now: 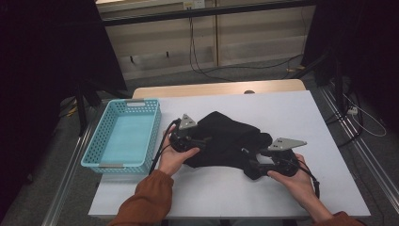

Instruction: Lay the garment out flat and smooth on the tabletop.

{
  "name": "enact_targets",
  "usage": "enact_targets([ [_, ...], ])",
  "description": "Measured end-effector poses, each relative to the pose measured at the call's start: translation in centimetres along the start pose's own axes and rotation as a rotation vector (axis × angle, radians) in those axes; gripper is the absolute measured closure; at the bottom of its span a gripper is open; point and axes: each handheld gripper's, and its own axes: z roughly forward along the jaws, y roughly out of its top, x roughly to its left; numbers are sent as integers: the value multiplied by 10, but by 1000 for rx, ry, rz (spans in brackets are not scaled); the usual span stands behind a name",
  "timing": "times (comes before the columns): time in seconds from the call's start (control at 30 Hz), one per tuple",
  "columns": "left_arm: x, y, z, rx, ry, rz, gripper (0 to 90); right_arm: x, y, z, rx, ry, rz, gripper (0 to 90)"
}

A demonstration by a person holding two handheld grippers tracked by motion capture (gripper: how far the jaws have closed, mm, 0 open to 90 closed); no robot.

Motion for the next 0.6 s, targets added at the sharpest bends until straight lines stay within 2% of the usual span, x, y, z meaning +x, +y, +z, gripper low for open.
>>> enact_targets([
  [0.03,3,4,10,19,21,11,254,-1,-1,4,16,-5,0,381],
  [0.07,3,4,10,19,21,11,242,-2,-1,6,22,-9,6,370],
  [0.13,12,5,20,74,62,-9,232,-2,-1,7,25,-9,11,368],
  [0.17,22,1,29,94,89,-33,211,-3,-2,9,26,-7,18,354],
  [0.2,22,1,29,94,89,-33,203,-3,-2,9,26,-7,18,354],
  [0.23,29,-7,36,140,67,-64,193,-3,-2,10,28,-5,26,344],
  [0.27,29,-7,36,140,67,-64,196,-3,-2,10,28,-5,26,344],
  [0.3,30,-16,41,179,35,-71,225,-3,-2,13,26,7,27,344],
  [0.37,29,-24,41,175,8,-91,316,-3,-2,17,33,17,28,340],
  [0.4,29,-26,39,166,7,-93,338,-2,-2,20,39,23,24,340],
  [0.47,29,-26,37,165,-6,-101,441,-1,-2,22,46,28,23,341],
  [0.5,29,-29,32,166,-32,-108,502,1,-1,27,63,35,14,348],
  [0.6,23,-34,24,173,-61,-103,635,5,-1,36,85,59,1,343],
])
